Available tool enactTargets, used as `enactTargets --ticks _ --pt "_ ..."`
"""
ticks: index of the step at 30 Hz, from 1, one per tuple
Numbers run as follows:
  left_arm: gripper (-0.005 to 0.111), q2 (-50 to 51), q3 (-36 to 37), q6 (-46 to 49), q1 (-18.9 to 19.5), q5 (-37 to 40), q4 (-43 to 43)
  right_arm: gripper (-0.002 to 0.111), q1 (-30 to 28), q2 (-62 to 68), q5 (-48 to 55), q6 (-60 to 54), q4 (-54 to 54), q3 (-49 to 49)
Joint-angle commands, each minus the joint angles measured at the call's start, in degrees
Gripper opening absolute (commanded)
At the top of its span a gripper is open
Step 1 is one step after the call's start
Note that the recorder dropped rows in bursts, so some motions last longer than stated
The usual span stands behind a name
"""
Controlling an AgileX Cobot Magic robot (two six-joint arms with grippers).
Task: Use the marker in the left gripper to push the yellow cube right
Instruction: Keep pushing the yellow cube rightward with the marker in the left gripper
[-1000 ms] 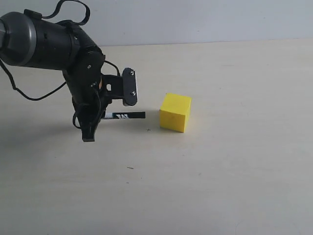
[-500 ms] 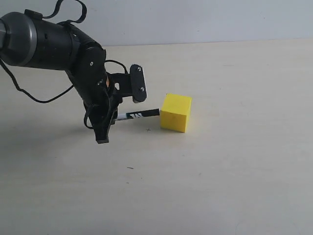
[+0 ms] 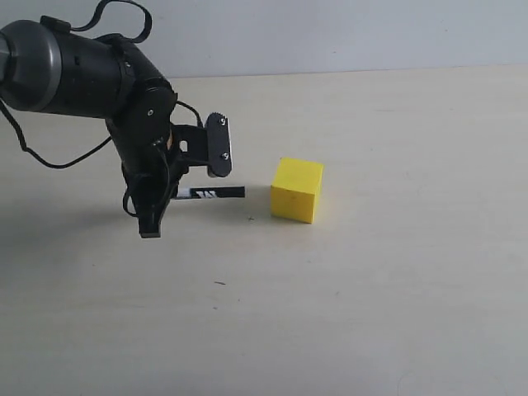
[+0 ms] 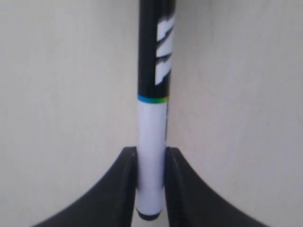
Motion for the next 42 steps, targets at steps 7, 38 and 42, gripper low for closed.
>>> enactTargets --ticks 7,38,42 --pt "0.000 -0.1 -0.4 -1.9 -6.2 -5.3 0.2 0.000 -0.3 -0.4 -0.3 -0.2 0.0 0.3" --pt "0.000 -0.1 -0.4 -5.9 -2.6 -15.1 -1.8 0.000 -0.3 -0.4 -0.3 -0.2 0.0 0.3" --pt "0.000 -0.2 -0.4 -5.9 -2.6 -12.4 -2.2 0.000 -0.3 -0.4 -0.3 -0.2 0.0 0.3"
